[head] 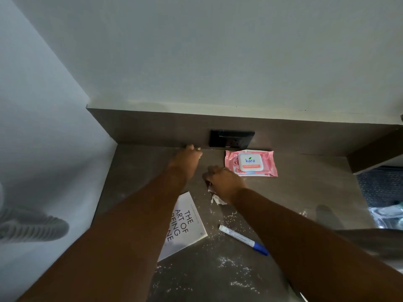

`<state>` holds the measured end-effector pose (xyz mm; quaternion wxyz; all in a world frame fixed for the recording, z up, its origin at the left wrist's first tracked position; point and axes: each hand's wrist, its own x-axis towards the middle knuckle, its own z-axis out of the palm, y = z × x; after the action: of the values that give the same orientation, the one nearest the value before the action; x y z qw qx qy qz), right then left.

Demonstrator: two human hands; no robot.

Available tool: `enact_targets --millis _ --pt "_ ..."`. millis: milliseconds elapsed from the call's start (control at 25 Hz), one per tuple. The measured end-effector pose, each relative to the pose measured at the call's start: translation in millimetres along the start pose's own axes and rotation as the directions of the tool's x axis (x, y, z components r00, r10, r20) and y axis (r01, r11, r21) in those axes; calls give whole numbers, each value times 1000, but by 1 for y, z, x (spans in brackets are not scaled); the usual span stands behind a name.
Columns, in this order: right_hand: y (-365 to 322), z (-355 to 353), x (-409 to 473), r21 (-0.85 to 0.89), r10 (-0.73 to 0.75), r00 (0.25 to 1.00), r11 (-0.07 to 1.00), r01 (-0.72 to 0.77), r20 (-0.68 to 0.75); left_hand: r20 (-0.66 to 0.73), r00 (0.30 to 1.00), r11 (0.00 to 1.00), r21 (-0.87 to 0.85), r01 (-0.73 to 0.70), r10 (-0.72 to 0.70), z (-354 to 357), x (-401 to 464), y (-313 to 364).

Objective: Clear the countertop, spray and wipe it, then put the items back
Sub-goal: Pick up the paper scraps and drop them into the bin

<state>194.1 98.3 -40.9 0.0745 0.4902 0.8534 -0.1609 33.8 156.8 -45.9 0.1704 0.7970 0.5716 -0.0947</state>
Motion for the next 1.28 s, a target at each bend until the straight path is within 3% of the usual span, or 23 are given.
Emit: enact_targets --millis 160,280,360,640,880,960,1080,1280 --pt "9 -8 -17 149 76 990 987 -59 -117 -263 963 984 -178 11 -58 -2 -12 -6" --pt "-3 -5 -46 160 87 992 984 -72 -87 -368 918 933 -359 2 -144 -9 -41 3" --pt "-18 2 -57 120 119 993 986 -117 -14 -347 919 919 -391 42 -189 -9 -60 6" --pt "-29 13 -41 83 219 976 973 -216 -23 -184 968 944 -312 108 -172 5 -83 3" --pt "-30 1 -37 291 337 941 904 -312 -37 -186 980 973 -231 30 -74 8 -95 1" --pt "-18 -13 -50 464 508 847 795 -392 -154 -206 976 967 -253 21 -75 3 -99 -2" --pt "10 -28 -108 595 714 608 669 -446 -347 -202 979 963 -269 -31 -24 -9 -100 12" --pt "35 -23 -203 522 860 481 492 -697 -167 -105 962 944 -192 -269 253 -13 -88 86"
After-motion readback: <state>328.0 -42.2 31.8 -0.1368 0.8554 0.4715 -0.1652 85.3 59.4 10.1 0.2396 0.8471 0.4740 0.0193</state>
